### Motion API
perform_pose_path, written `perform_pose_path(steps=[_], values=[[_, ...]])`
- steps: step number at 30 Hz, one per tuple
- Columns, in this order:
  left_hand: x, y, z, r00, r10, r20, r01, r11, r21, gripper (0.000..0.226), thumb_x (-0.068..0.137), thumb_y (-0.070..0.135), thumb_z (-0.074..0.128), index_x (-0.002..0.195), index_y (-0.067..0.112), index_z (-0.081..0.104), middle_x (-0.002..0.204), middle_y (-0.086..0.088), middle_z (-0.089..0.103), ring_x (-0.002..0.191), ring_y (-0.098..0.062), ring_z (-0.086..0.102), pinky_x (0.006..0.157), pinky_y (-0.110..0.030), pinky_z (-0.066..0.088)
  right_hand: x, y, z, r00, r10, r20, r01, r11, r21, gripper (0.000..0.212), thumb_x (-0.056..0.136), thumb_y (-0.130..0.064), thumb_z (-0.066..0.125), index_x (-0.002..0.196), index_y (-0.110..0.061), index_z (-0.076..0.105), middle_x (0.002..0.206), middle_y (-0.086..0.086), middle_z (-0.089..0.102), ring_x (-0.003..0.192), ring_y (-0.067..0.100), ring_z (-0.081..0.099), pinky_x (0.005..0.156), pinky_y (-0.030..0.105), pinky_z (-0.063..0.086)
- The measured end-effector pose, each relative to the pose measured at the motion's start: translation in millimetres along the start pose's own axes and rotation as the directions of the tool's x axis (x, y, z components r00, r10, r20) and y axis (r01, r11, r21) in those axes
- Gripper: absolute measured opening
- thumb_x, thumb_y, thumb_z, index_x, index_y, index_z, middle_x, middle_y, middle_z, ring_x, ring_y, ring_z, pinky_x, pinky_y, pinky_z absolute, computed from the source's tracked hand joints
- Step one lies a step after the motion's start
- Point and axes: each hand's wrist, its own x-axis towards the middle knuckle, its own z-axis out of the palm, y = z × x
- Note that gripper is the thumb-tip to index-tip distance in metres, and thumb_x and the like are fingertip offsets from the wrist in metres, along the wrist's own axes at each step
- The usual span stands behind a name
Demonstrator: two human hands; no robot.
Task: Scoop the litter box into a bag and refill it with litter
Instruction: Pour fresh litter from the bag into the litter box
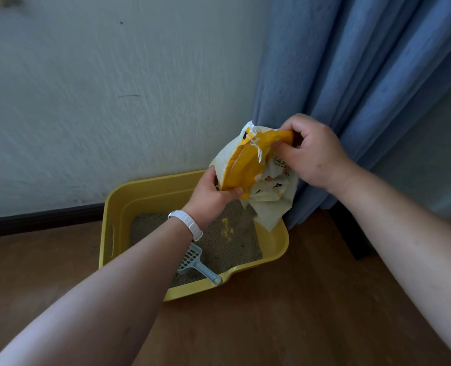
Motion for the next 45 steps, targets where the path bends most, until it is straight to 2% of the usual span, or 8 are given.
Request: perform_pose_path(steps=[4, 8, 16, 20, 24, 31, 38, 45], values=[[1.7, -1.3, 1.1, 1.0, 0.009, 0.002, -0.009, 1.0, 0.007, 0.056, 0.08, 0.011, 0.075, 0.127, 0.028, 0.049, 0.122, 0.002, 0.062, 0.113, -0.019, 0.059, 0.093, -0.04, 0.053, -0.2, 5.4, 0.0, 1.0, 0.008, -0.011, -0.008, 1.0, 0.008, 0.019, 0.086, -0.022, 0.069, 0.077, -0.008, 0.061, 0.075, 0.001, 0.057, 0.069, 0.013, 0.052, 0.056, 0.016, 0.04], [1.2, 0.1, 3.7, 1.0, 0.017, 0.01, -0.018, 1.0, 0.017, 0.056, 0.081, 0.009, 0.074, 0.129, 0.024, 0.049, 0.122, 0.002, 0.061, 0.111, -0.017, 0.06, 0.084, -0.029, 0.054, -2.1, 7.4, -1.5, 1.0, 0.023, -0.005, -0.023, 1.0, 0.02, 0.019, 0.087, -0.022, 0.069, 0.078, -0.006, 0.061, 0.073, -0.003, 0.054, 0.066, 0.009, 0.048, 0.055, 0.011, 0.039], [1.2, 1.9, 13.9, 0.999, 0.037, 0.024, -0.038, 0.999, 0.032, 0.057, 0.081, 0.009, 0.074, 0.128, 0.025, 0.048, 0.123, 0.002, 0.061, 0.111, -0.016, 0.059, 0.088, -0.034, 0.054, -6.2, 14.0, -9.9, 0.999, 0.035, -0.013, -0.035, 0.999, 0.033, 0.02, 0.087, -0.023, 0.068, 0.078, -0.007, 0.06, 0.073, -0.001, 0.055, 0.065, 0.01, 0.05, 0.055, 0.015, 0.041], [2.9, 2.1, 14.4, 0.999, 0.033, 0.019, -0.034, 0.999, 0.039, 0.058, 0.081, 0.009, 0.074, 0.131, 0.024, 0.047, 0.123, 0.002, 0.061, 0.112, -0.017, 0.06, 0.088, -0.034, 0.054, -8.0, 13.8, -12.3, 0.999, 0.026, -0.018, -0.026, 0.999, 0.033, 0.018, 0.086, -0.02, 0.067, 0.078, -0.006, 0.06, 0.076, 0.003, 0.058, 0.069, 0.017, 0.055, 0.058, 0.024, 0.044], [6.7, 2.3, 8.2, 0.999, 0.053, -0.004, -0.053, 0.996, 0.077, 0.062, 0.079, 0.014, 0.076, 0.133, 0.023, 0.048, 0.123, 0.002, 0.063, 0.112, -0.018, 0.061, 0.091, -0.039, 0.054, -7.1, 11.1, -10.4, 1.0, -0.002, -0.015, 0.003, 0.999, 0.043, 0.016, 0.085, -0.017, 0.066, 0.076, -0.006, 0.059, 0.074, -0.005, 0.052, 0.069, 0.012, 0.05, 0.059, 0.019, 0.04], [24.2, 5.7, -4.4, 0.998, 0.053, -0.023, -0.05, 0.994, 0.093, 0.064, 0.076, 0.02, 0.075, 0.133, 0.028, 0.049, 0.121, 0.005, 0.065, 0.112, -0.016, 0.061, 0.094, -0.046, 0.052, 5.1, 7.3, 1.2, 0.995, -0.093, -0.035, 0.095, 0.994, 0.052, 0.014, 0.084, -0.011, 0.064, 0.073, -0.005, 0.057, 0.076, 0.005, 0.054, 0.071, 0.015, 0.049, 0.061, 0.024, 0.039], [36.0, -1.6, -12.1, 0.997, 0.065, -0.039, -0.062, 0.995, 0.079, 0.061, 0.081, 0.013, 0.074, 0.135, 0.023, 0.047, 0.123, 0.004, 0.063, 0.112, -0.016, 0.06, 0.092, -0.04, 0.053, 19.4, 11.4, 16.5, 0.997, -0.059, -0.059, 0.063, 0.996, 0.069, 0.014, 0.085, -0.014, 0.064, 0.075, -0.006, 0.058, 0.076, -0.003, 0.051, 0.07, 0.014, 0.049, 0.061, 0.027, 0.041], [46.3, -10.7, -23.8, 0.994, 0.069, -0.08, -0.064, 0.996, 0.068, 0.064, 0.075, 0.015, 0.074, 0.134, 0.019, 0.049, 0.122, -0.001, 0.064, 0.112, -0.019, 0.061, 0.094, -0.046, 0.053, 26.7, 15.6, 34.5, 0.997, -0.061, -0.054, 0.065, 0.995, 0.076, 0.011, 0.083, -0.012, 0.065, 0.077, -0.006, 0.06, 0.08, 0.006, 0.056, 0.074, 0.019, 0.053, 0.063, 0.025, 0.04]])
